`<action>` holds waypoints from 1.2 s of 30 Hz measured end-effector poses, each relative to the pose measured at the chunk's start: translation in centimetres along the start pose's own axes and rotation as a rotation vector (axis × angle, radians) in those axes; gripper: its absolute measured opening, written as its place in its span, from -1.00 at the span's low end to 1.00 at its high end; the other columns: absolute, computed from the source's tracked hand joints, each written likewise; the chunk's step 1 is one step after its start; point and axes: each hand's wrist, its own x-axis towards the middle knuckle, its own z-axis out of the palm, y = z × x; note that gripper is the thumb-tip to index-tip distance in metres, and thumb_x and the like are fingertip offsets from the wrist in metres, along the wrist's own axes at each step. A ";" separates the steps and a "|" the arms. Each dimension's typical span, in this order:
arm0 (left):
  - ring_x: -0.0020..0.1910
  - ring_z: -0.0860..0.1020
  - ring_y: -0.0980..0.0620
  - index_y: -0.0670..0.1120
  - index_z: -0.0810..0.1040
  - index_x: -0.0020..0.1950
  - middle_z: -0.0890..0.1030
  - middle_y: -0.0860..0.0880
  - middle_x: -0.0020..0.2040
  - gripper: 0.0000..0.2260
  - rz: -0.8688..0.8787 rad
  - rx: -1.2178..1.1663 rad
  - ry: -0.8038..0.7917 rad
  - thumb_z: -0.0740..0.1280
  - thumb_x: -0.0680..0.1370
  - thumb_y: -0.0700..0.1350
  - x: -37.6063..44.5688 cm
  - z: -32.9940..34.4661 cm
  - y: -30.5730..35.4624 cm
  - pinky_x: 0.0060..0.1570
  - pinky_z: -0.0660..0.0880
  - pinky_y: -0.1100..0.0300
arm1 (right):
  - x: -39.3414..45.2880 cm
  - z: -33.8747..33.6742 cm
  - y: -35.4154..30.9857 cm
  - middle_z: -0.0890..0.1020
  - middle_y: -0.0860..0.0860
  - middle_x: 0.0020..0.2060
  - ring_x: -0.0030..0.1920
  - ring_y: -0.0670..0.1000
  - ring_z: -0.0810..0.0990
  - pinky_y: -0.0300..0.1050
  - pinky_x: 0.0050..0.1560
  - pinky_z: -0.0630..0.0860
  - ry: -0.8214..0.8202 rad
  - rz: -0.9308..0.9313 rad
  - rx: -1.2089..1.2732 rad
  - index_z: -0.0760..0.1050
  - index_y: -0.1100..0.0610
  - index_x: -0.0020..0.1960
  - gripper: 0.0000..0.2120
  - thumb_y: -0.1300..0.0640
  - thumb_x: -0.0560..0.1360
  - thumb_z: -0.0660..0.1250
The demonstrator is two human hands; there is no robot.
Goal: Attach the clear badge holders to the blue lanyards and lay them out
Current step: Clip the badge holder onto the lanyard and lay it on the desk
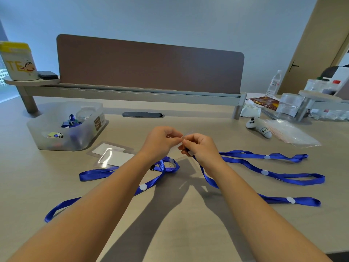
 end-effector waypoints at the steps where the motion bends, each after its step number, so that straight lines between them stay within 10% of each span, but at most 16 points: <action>1: -0.11 0.49 0.02 -0.18 0.55 0.04 0.62 -0.19 0.02 -0.84 0.003 0.009 -0.001 0.27 0.49 -0.21 0.0 0.0 0.0 -0.11 0.44 0.22 | 0.0 0.0 0.1 0.54 0.00 -0.31 -0.30 -0.09 0.49 -0.29 -0.22 0.45 -0.003 0.005 -0.002 0.50 0.32 0.08 -0.80 0.29 0.54 0.17; 25: -0.17 0.46 0.03 -0.21 0.54 -0.07 0.58 -0.13 -0.14 -0.90 0.100 0.128 0.115 0.27 0.48 -0.21 -0.1 0.3 -0.3 -0.17 0.47 0.18 | 0.6 0.6 0.4 0.46 -0.12 -0.37 -0.34 -0.17 0.45 -0.19 -0.17 0.47 0.058 -0.186 -0.361 0.49 0.28 0.04 -0.80 0.25 0.56 0.11; 36: 0.02 0.40 0.11 -0.09 0.41 0.19 0.53 -0.09 0.13 -0.68 0.145 0.041 0.055 0.32 0.46 -0.19 0.7 -1.4 -0.2 -0.01 0.38 0.29 | 2.3 -0.7 -2.8 0.45 -0.02 -0.37 -0.43 -0.09 0.38 -0.33 -0.42 0.37 -0.021 -0.070 0.032 0.49 0.04 -0.20 -0.79 0.21 0.55 0.17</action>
